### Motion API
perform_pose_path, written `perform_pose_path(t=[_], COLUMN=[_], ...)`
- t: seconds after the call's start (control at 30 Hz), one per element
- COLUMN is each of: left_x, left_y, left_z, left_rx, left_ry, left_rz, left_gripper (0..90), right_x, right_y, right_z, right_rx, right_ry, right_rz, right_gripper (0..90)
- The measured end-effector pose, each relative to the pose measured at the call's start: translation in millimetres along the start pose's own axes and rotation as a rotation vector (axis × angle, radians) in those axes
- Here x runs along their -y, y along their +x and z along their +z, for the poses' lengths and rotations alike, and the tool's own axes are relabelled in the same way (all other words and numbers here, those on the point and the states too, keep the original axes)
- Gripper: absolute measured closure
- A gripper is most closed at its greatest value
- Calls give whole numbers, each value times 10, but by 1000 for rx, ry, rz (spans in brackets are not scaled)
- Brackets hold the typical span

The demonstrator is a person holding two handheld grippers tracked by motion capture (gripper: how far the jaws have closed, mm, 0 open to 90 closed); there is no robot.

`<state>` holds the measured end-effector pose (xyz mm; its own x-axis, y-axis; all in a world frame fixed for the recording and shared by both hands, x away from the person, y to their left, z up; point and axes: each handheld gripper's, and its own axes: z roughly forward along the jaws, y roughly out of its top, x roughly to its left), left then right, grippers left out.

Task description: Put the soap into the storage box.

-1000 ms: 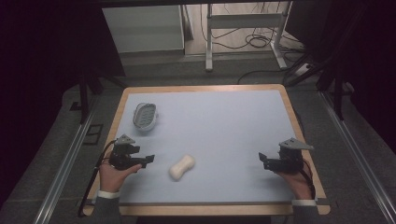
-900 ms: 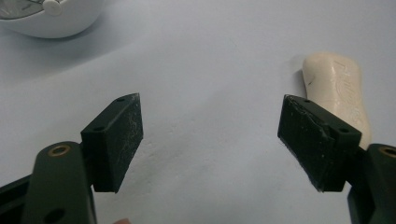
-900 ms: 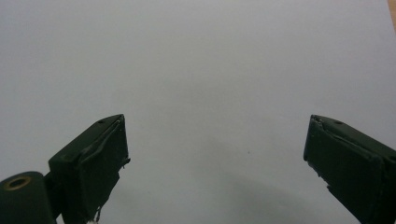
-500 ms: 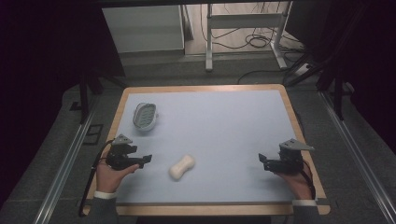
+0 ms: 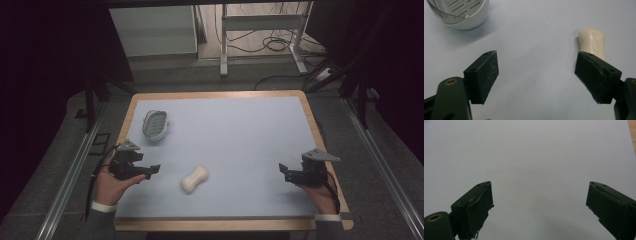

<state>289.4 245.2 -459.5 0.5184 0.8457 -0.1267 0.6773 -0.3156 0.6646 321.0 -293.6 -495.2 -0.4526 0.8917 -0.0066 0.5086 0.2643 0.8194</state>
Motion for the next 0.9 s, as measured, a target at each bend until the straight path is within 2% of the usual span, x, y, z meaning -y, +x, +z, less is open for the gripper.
perform_pose_path(t=[0.07,0.13,0.33,0.47,0.53,0.63,0.9], left_x=[-56,-73,-180,-205,-201,-209,-283], left_y=[-31,-44,-160,-235,-297,-327,-380], left_z=[10,20,73,91,120,168,179], left_rx=[-3,1,4,-2,7,6,14], left_ry=[17,17,41,51,59,76,70], left_rz=[26,29,75,93,111,115,123], left_gripper=[193,191,185,180,178,177,179], right_x=[-1,1,9,11,11,-2,4], right_y=[-4,-7,-25,-29,-27,-12,-4], right_z=[-5,-9,-33,-34,-34,-52,-36], right_rx=[4,2,16,21,23,29,34], right_ry=[-4,-2,-4,-2,-2,-5,0], right_rz=[1,2,-6,-10,-14,-26,-33], right_gripper=[72,73,74,75,75,75,74])
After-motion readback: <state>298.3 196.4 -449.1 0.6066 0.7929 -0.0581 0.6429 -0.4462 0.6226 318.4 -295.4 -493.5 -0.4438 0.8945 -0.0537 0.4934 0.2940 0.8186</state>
